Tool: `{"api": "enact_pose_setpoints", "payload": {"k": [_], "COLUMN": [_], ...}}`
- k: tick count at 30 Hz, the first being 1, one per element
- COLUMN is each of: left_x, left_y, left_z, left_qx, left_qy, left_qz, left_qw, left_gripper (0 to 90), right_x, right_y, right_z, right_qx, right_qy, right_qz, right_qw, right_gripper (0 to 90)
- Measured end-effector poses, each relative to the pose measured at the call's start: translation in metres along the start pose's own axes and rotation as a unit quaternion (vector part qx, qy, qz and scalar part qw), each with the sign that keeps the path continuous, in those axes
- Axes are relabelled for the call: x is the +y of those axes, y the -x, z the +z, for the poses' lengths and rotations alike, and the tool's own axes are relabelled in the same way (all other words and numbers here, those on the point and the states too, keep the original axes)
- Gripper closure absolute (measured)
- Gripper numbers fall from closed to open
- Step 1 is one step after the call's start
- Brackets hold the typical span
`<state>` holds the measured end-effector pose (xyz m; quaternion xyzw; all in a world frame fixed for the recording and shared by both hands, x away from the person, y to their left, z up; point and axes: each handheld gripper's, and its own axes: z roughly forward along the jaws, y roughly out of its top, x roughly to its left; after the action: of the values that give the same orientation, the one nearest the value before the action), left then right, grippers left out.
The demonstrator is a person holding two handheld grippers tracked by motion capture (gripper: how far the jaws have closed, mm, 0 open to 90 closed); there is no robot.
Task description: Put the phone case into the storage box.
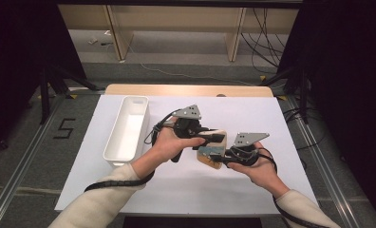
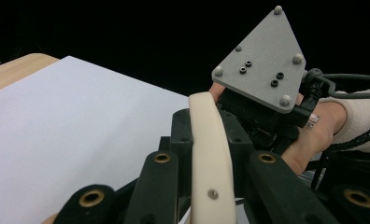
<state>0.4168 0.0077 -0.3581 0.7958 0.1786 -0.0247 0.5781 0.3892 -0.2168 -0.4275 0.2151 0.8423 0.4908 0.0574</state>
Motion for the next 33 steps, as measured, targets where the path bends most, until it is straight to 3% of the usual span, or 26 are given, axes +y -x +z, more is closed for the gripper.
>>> {"api": "enact_pose_setpoints", "payload": {"k": [8,12,15,19,25,33], "left_x": [-0.004,-0.006,-0.006,-0.005,-0.004,-0.01], "left_y": [-0.004,-0.005,-0.005,-0.005,-0.003,0.0], "left_z": [-0.001,-0.001,-0.002,-0.004,-0.008,-0.013], "left_qx": [-0.013,-0.019,-0.002,0.036,0.073,0.113], "left_qy": [0.01,0.02,0.031,0.049,0.07,0.068], "left_qz": [-0.008,-0.002,0.014,0.04,0.046,0.046], "left_qw": [0.9998,0.9996,0.9994,0.9973,0.9938,0.9901], "left_gripper": [76.4,71.8,60.8,43.0,17.0,3.4], "right_x": [0.001,0.001,0.002,0.003,0.002,0.001], "right_y": [0.001,0.0,-0.001,-0.002,-0.001,0.0], "right_z": [-0.001,-0.001,0.0,0.0,0.0,0.0], "right_qx": [-0.002,-0.001,-0.001,-0.008,-0.023,-0.042], "right_qy": [-0.011,-0.015,-0.018,-0.02,-0.024,-0.025], "right_qz": [0.004,0.006,0.006,0.011,0.024,0.035], "right_qw": [0.9999,0.9999,0.9998,0.9997,0.9992,0.9982], "right_gripper": [81.0,81.1,81.1,81.1,81.2,81.1]}}
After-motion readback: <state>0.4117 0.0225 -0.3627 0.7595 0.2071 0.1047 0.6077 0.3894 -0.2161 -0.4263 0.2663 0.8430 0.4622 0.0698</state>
